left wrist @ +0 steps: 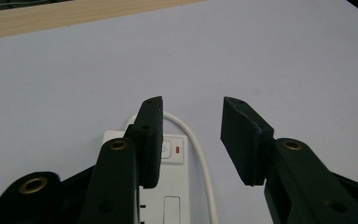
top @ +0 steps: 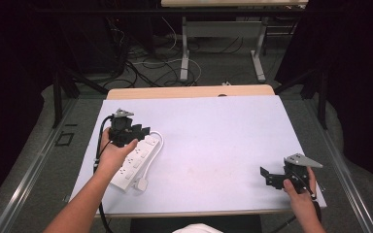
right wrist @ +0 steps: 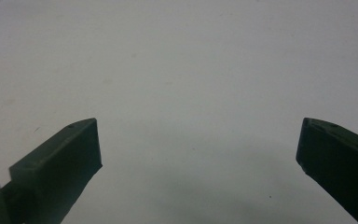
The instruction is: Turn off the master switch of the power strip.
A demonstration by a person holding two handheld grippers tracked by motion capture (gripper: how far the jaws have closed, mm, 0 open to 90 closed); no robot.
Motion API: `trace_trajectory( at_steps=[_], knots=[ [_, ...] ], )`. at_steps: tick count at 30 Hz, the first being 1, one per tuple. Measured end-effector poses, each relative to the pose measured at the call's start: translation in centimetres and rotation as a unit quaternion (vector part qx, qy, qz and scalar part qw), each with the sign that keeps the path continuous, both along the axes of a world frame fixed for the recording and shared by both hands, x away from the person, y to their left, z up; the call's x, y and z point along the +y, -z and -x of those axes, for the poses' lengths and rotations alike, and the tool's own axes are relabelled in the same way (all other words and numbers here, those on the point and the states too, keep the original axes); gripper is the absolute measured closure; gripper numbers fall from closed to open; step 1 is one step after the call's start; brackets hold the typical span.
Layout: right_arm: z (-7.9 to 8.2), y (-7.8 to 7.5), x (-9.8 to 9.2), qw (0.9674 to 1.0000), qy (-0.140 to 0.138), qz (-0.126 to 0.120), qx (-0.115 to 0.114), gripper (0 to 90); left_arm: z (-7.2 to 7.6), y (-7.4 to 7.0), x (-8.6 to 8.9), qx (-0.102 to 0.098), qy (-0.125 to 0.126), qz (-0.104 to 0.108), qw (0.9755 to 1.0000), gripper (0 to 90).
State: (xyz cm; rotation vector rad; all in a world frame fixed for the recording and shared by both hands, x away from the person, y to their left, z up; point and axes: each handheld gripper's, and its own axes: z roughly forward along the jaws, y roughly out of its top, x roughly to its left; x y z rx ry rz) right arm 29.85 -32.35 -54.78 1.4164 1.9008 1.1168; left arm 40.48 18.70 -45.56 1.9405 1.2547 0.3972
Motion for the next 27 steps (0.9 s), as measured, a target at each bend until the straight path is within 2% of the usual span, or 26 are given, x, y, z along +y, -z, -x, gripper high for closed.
trace_trajectory(
  at_steps=[5,9,11,14,20,27],
  knots=[
    [0.0,0.0,0.0,1.0,-0.008,0.003,0.004,0.0,-0.6,0.6,0.1,0.02,-0.006,-0.008,0.9998,65.5],
    [0.0,0.0,0.0,1.0,-0.007,0.003,0.006,0.0,-1.1,0.9,0.3,0.037,-0.008,-0.007,0.9992,67.2],
    [0.0,0.1,0.0,1.0,-0.005,0.0,0.007,0.0,-1.3,0.9,0.4,0.053,0.0,-0.021,0.9984,70.3],
    [0.0,0.1,0.0,1.0,-0.003,0.001,0.005,0.0,-1.6,1.1,0.3,0.057,0.004,-0.039,0.9976,72.7],
    [0.0,0.2,0.0,0.9999,-0.01,0.004,0.008,0.0,-1.9,1.6,0.0,0.077,0.003,-0.047,0.9959,77.2],
    [0.0,0.2,0.0,0.9999,-0.009,0.003,0.01,0.0,-2.4,1.9,0.0,0.092,-0.003,-0.056,0.9942,82.7]
  ],
)
